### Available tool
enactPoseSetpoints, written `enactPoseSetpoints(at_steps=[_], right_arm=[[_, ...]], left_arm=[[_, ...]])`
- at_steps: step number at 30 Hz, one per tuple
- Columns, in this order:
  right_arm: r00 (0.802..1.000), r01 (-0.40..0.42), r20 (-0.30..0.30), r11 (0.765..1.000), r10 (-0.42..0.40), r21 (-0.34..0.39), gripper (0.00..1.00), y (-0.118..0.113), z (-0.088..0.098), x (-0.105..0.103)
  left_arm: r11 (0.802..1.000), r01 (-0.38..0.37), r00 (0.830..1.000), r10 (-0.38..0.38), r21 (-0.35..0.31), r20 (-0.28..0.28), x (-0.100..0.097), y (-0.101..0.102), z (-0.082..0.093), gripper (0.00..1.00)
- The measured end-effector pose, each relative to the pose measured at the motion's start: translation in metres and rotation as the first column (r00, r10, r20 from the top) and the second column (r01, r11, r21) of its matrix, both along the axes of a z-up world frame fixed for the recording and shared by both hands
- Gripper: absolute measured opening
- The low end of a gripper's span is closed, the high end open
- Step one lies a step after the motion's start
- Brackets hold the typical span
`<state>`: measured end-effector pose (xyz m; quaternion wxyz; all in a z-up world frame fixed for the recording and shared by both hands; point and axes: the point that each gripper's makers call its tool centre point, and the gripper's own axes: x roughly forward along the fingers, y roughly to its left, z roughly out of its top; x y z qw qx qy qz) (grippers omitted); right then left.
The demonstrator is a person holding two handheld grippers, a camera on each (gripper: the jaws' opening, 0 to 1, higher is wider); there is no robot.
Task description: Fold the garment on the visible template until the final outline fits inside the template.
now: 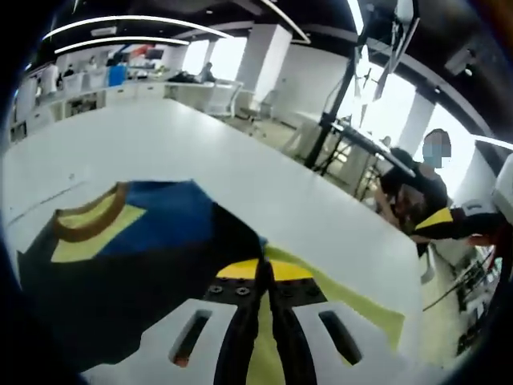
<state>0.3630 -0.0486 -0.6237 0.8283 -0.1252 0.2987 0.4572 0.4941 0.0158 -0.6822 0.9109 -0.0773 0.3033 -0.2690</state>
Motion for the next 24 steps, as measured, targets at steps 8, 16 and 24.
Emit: enactPoseSetpoints(at_steps=[8,16,24], right_arm=[[1.0,0.016,-0.005,1.0,-0.016,-0.005,0.98,-0.006,-0.002,0.0],[1.0,0.013,-0.008,1.0,-0.013,-0.009,0.98,-0.005,-0.003,0.0],[1.0,0.007,-0.011,1.0,-0.007,-0.011,0.98,-0.003,-0.004,0.0]], left_arm=[[1.0,0.02,1.0,-0.02,-0.007,0.003,0.0,-0.011,-0.005,0.0],[1.0,0.03,0.999,-0.029,-0.003,0.03,0.0,-0.015,-0.004,0.1],[0.999,0.038,0.997,-0.038,0.001,0.064,-0.005,-0.012,0.005,0.32]])
